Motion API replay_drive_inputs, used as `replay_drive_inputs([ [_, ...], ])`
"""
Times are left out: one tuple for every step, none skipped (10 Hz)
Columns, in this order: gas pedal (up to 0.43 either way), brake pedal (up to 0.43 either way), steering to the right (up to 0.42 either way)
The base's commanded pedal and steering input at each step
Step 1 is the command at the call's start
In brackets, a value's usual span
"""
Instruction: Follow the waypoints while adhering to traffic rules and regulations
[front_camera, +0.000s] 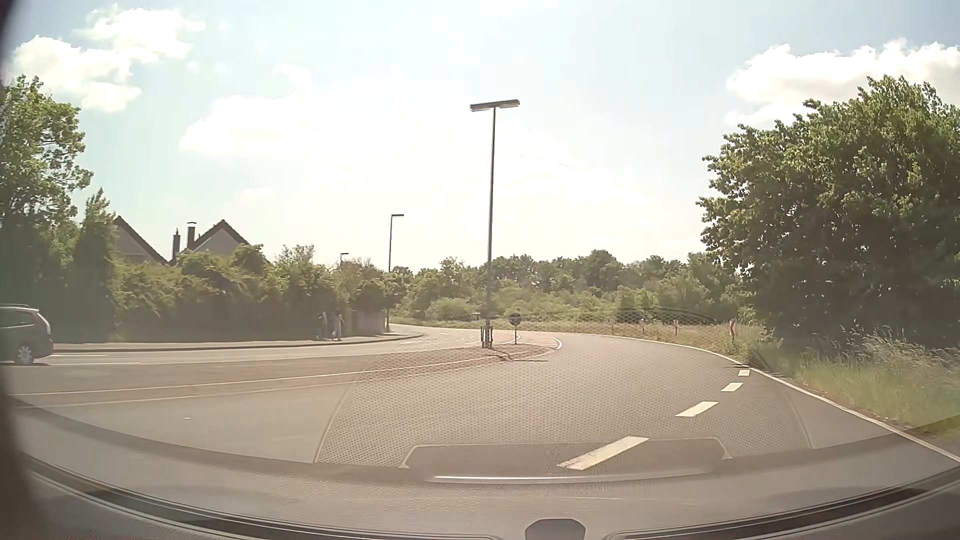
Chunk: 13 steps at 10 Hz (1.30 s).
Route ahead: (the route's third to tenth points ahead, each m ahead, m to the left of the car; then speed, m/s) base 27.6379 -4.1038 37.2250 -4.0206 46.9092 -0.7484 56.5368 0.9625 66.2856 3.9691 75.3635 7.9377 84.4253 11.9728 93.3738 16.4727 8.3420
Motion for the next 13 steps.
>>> replay_drive_inputs([
  [0.299, 0.018, 0.1],
  [0.299, 0.024, 0.096],
  [0.299, 0.024, 0.091],
  [0.299, 0.024, 0.088],
  [0.299, 0.024, 0.085],
  [0.299, 0.024, 0.081],
  [0.299, 0.024, 0.077],
  [0.299, 0.024, 0.07],
  [0.299, 0.024, 0.06],
  [0.299, 0.024, 0.05],
  [0.299, 0.024, 0.038],
  [0.299, 0.024, 0.028],
  [0.299, 0.024, 0.018],
])
